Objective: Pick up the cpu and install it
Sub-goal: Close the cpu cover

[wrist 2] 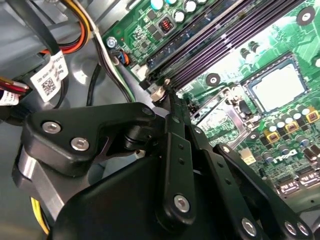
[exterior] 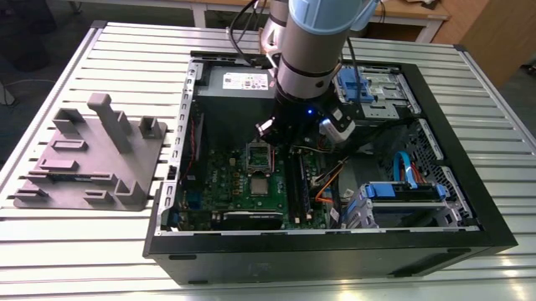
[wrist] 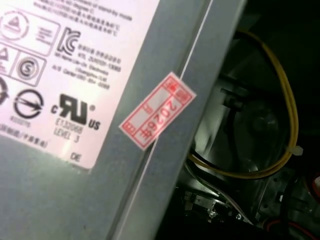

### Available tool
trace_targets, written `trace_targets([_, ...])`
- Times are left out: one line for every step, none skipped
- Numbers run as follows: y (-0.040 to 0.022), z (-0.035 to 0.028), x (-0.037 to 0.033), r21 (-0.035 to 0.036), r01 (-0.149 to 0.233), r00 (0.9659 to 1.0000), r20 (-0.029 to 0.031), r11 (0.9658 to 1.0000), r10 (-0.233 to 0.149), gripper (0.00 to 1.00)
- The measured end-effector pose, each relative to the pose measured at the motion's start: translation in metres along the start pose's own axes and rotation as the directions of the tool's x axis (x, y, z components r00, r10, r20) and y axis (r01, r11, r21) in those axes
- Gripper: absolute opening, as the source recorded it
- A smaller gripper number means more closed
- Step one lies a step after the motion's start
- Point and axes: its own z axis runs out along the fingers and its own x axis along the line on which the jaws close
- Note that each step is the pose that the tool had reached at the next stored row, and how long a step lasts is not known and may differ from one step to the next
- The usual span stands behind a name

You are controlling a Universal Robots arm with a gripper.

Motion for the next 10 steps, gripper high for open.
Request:
trace_targets([0.0003, 0.0003, -0.0001, -0.0010, 0.001, 1.0000, 0.0010, 1.0000, -0.001, 0.10])
trace_targets([0.0007, 0.0008, -0.0001, -0.0017, 0.001, 1.0000, 0.0022, 1.0000, -0.001, 0.10])
trace_targets([0.0010, 0.0012, -0.0001, -0.0021, 0.002, 1.0000, 0.0033, 1.0000, -0.002, 0.10])
trace_targets([0.0013, 0.0017, -0.0001, -0.0027, 0.003, 1.0000, 0.0046, 1.0000, -0.003, 0.10])
trace_targets([0.0018, 0.0021, 0.0000, -0.0033, 0.004, 1.0000, 0.0059, 1.0000, -0.004, 0.10])
trace_targets([0.0022, 0.0025, 0.0001, -0.0036, 0.005, 1.0000, 0.0072, 1.0000, -0.005, 0.10])
trace_targets([0.0027, 0.0029, 0.0004, -0.0038, 0.006, 0.9999, 0.0085, 1.0000, -0.006, 0.10])
trace_targets([0.0032, 0.0033, 0.0007, -0.0039, 0.006, 0.9999, 0.0097, 1.0000, -0.006, 0.10])
trace_targets([0.0037, 0.0037, 0.0010, -0.0040, 0.007, 0.9999, 0.0108, 1.0000, -0.007, 0.10])
trace_targets([0.0043, 0.0040, 0.0015, -0.0038, 0.007, 0.9999, 0.0117, 1.0000, -0.007, 0.10])
